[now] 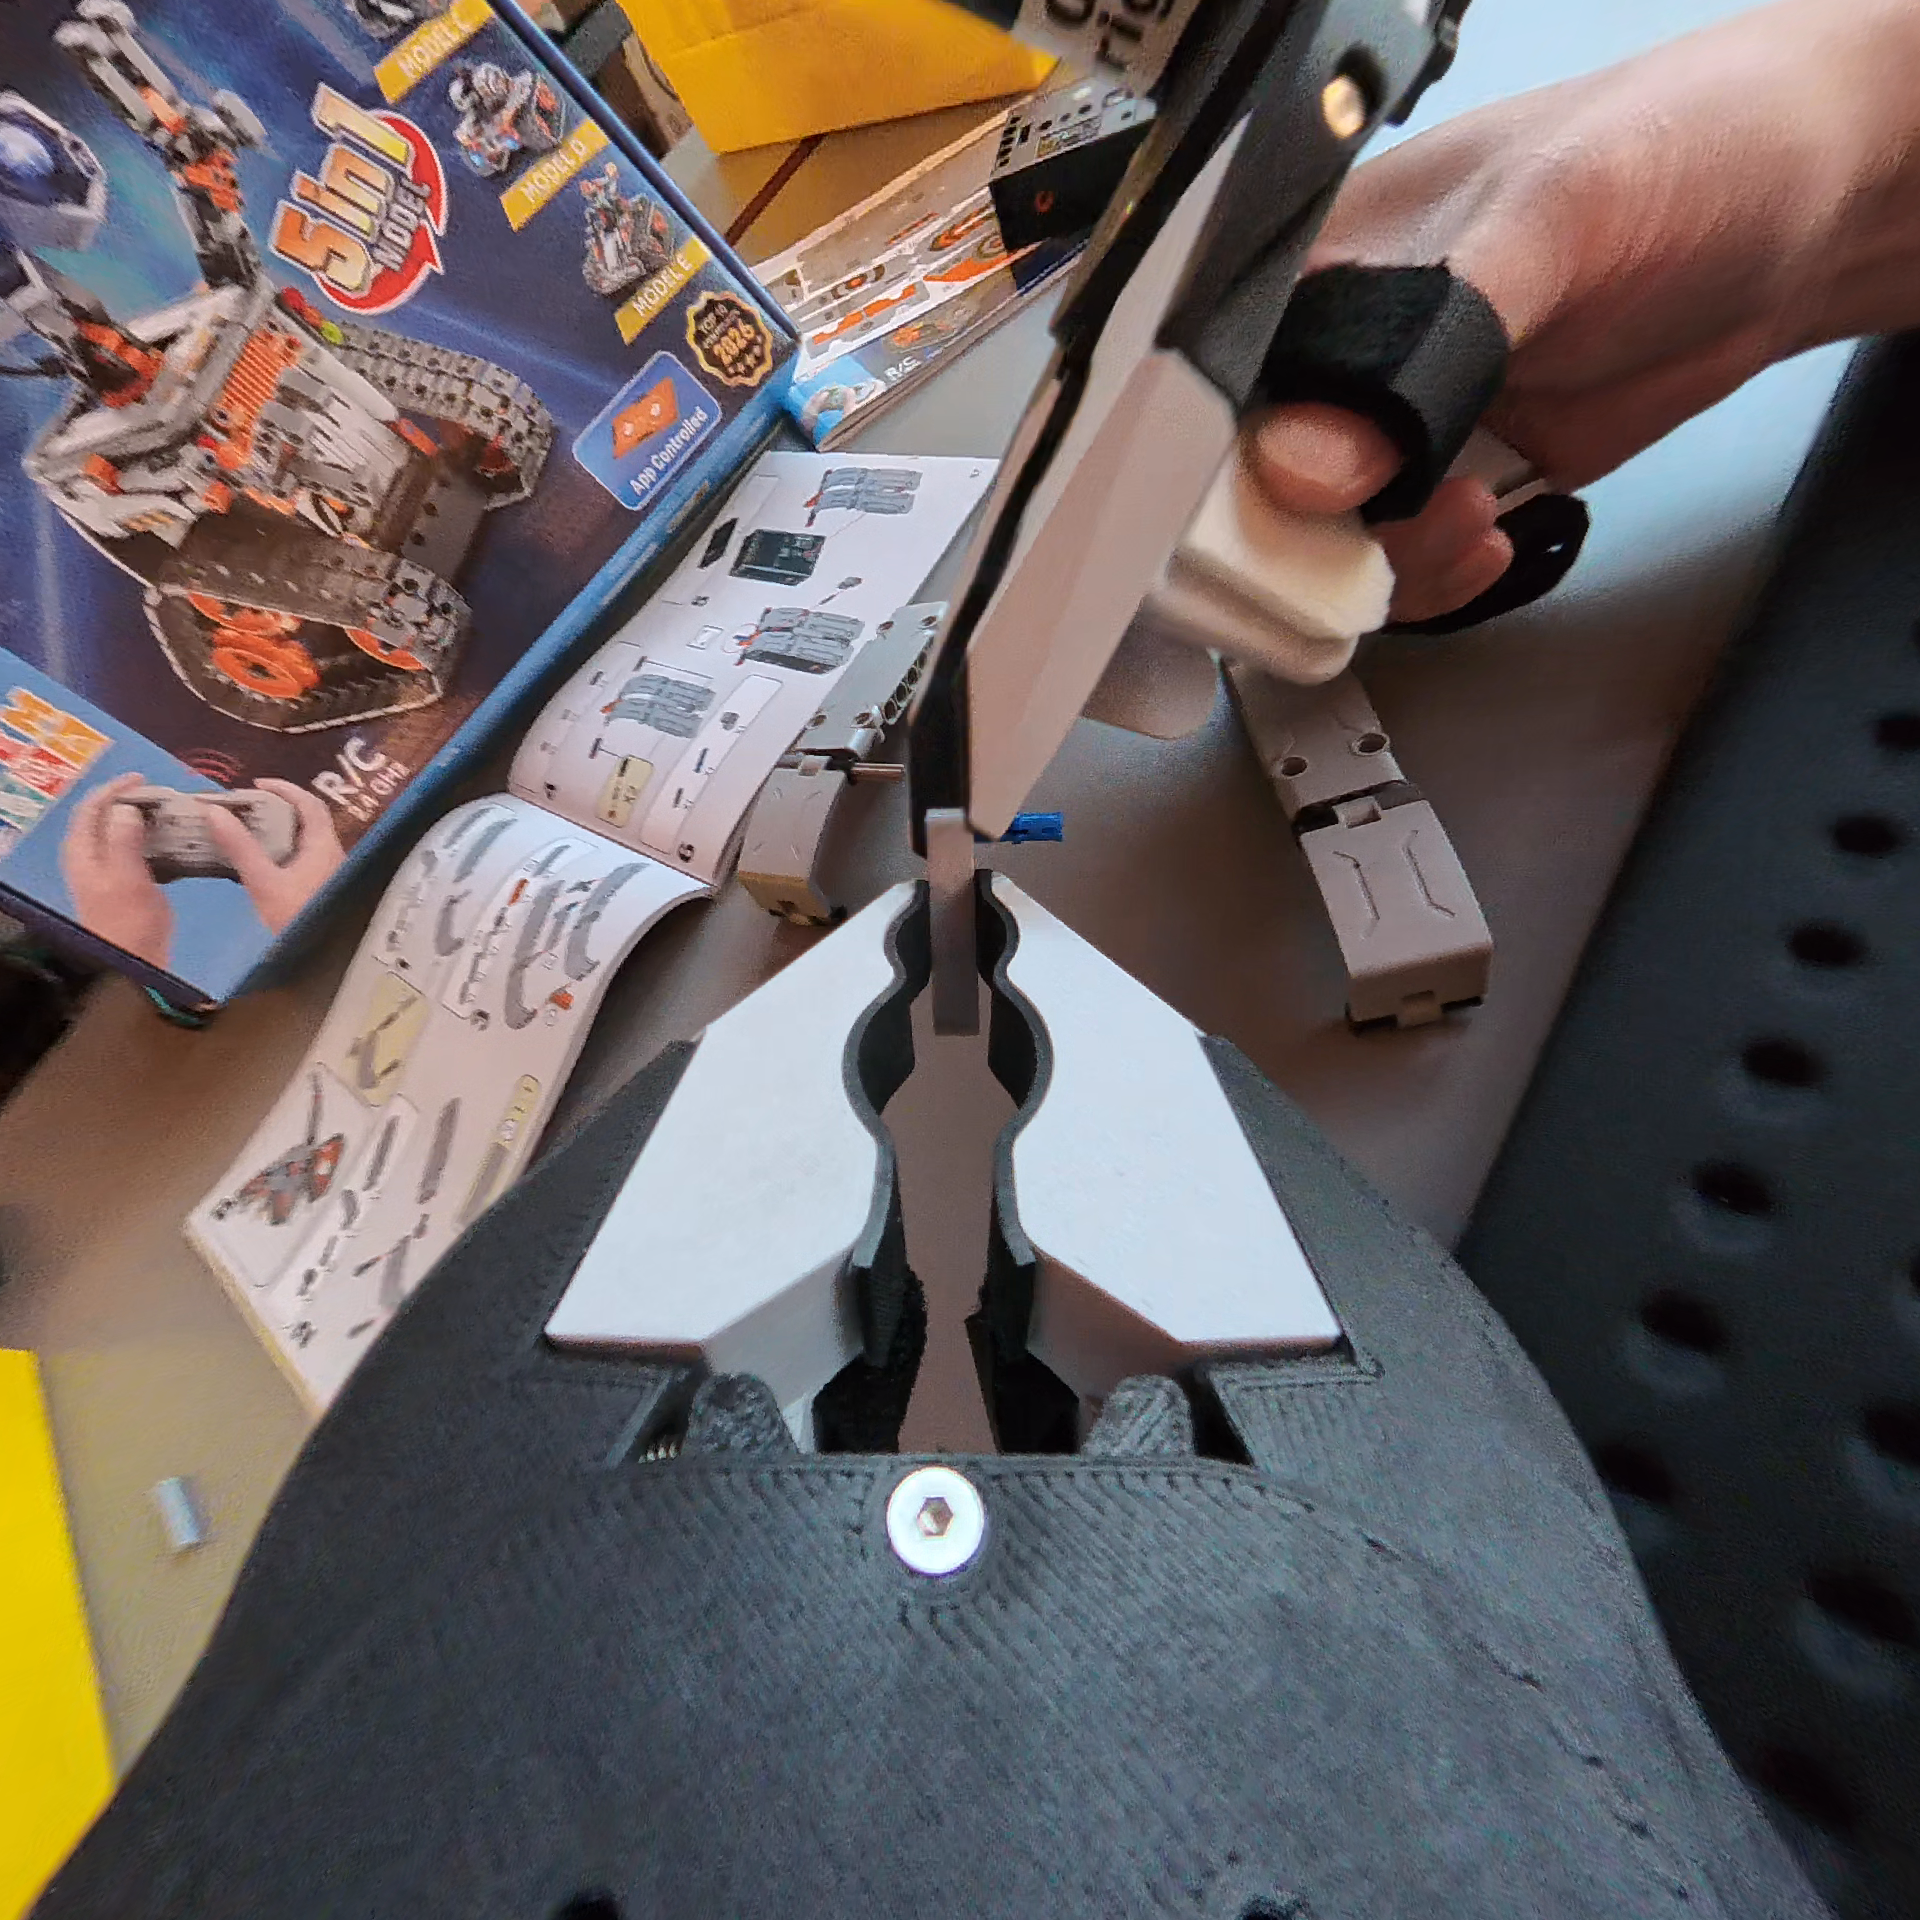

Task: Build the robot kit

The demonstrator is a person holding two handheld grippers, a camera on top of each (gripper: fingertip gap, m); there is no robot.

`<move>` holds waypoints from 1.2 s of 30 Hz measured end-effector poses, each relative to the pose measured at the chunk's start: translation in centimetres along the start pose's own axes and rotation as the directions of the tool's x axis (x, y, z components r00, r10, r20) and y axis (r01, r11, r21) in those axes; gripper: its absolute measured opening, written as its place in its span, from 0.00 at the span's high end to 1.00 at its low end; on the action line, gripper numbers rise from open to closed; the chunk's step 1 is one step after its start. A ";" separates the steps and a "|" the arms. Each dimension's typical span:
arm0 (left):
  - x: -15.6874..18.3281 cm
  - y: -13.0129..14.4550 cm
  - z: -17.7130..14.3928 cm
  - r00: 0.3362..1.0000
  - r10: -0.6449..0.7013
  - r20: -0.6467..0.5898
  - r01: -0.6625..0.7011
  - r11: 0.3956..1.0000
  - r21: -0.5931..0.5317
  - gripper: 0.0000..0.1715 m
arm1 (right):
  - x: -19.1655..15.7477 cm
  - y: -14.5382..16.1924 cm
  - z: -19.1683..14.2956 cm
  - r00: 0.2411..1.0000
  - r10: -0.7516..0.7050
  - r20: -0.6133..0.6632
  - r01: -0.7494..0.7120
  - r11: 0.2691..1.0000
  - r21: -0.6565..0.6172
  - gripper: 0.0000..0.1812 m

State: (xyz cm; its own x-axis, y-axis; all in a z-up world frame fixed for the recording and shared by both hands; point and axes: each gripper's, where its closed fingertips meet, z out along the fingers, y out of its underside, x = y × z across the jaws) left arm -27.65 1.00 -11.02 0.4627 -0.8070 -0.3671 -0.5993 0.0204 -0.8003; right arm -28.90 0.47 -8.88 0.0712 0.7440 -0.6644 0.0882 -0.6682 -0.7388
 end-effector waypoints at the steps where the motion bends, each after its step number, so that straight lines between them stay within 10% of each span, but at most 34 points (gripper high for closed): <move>1: 0.1 0.1 0.0 1.000 -0.022 -0.022 0.022 1.000 0.000 0.96 | -0.3 -0.3 0.0 0.999 -0.052 0.000 0.052 0.999 0.007 0.84; 10: 1.3 0.6 0.1 0.983 -0.080 -0.164 0.076 0.997 -0.029 0.96 | -1.1 1.5 -0.9 0.709 -0.703 -0.061 0.682 0.705 -0.193 0.72; 36: 1.9 0.3 0.1 0.985 -0.028 -0.172 0.027 1.000 -0.010 0.96 | -0.1 2.0 -1.1 0.516 -0.852 -0.091 0.798 0.517 -0.309 0.84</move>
State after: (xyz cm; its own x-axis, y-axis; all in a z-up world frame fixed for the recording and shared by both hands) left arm -26.90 -0.47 -12.03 0.3596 -0.8969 -0.2574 -0.5930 -0.0067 -0.8052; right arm -27.62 -0.97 -10.13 0.0523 0.9535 0.2969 0.4098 0.2506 -0.8771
